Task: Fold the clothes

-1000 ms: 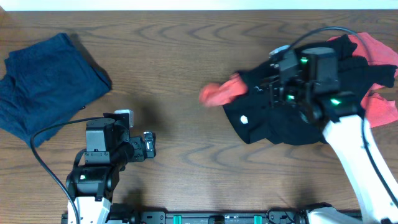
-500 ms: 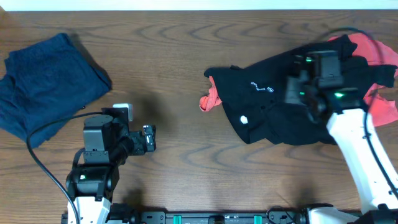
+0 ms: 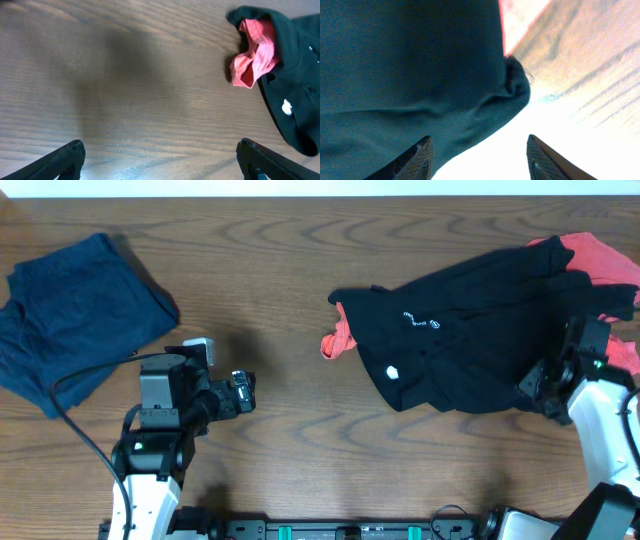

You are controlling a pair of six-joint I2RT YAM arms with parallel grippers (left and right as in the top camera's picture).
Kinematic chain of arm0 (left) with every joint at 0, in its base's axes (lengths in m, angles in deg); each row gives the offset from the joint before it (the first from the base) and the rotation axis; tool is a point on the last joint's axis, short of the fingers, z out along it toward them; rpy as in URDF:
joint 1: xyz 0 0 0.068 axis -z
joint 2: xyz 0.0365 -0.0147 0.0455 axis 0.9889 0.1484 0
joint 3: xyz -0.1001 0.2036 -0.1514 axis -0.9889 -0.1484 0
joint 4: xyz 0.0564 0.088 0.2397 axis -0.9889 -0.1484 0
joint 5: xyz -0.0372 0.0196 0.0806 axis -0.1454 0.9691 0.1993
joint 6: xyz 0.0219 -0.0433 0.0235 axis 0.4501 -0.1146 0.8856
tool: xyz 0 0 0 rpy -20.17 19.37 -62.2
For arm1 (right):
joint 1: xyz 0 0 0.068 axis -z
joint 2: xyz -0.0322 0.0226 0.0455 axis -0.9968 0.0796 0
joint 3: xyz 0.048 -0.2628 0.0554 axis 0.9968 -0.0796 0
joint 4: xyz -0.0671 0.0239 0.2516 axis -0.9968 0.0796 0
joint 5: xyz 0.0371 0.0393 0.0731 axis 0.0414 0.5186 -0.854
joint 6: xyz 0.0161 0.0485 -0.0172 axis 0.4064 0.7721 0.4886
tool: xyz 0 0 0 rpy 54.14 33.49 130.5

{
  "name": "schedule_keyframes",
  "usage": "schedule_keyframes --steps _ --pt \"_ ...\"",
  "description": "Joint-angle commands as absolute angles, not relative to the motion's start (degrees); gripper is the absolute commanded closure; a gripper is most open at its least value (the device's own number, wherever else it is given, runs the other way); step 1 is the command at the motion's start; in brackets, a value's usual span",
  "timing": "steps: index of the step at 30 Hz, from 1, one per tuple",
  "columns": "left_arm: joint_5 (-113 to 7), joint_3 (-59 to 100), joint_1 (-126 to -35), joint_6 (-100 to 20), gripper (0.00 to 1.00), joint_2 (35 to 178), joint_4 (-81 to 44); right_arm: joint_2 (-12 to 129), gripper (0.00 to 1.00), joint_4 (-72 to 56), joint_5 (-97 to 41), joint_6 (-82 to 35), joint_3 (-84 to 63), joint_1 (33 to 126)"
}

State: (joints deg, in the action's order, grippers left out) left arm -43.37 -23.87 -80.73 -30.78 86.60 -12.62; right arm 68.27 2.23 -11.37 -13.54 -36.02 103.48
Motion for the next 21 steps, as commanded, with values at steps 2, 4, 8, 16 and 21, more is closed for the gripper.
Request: schedule_keyframes --steps 2,4,8,16,21 --pt "-44.9 -22.8 -81.1 -31.7 0.02 88.6 -12.7 68.4 0.39 -4.4 -11.5 -12.4 -41.9 104.7" --pt "-44.9 -22.8 -81.1 -31.7 0.02 89.0 -12.7 68.5 0.37 -7.8 -11.5 -12.4 -44.2 104.7" --pt "-44.9 -22.8 -81.1 -31.7 0.02 89.2 -12.7 68.5 0.41 -11.6 -12.5 -12.4 -47.7 104.7" --pt "-44.9 -22.8 -81.1 -31.6 0.02 89.2 -12.7 68.4 0.99 -17.0 -21.4 -17.5 -49.4 104.6" --pt "-44.9 -22.8 -81.1 -31.6 0.02 89.2 -12.7 67.7 0.99 -16.7 -27.0 -19.8 -47.4 104.5"
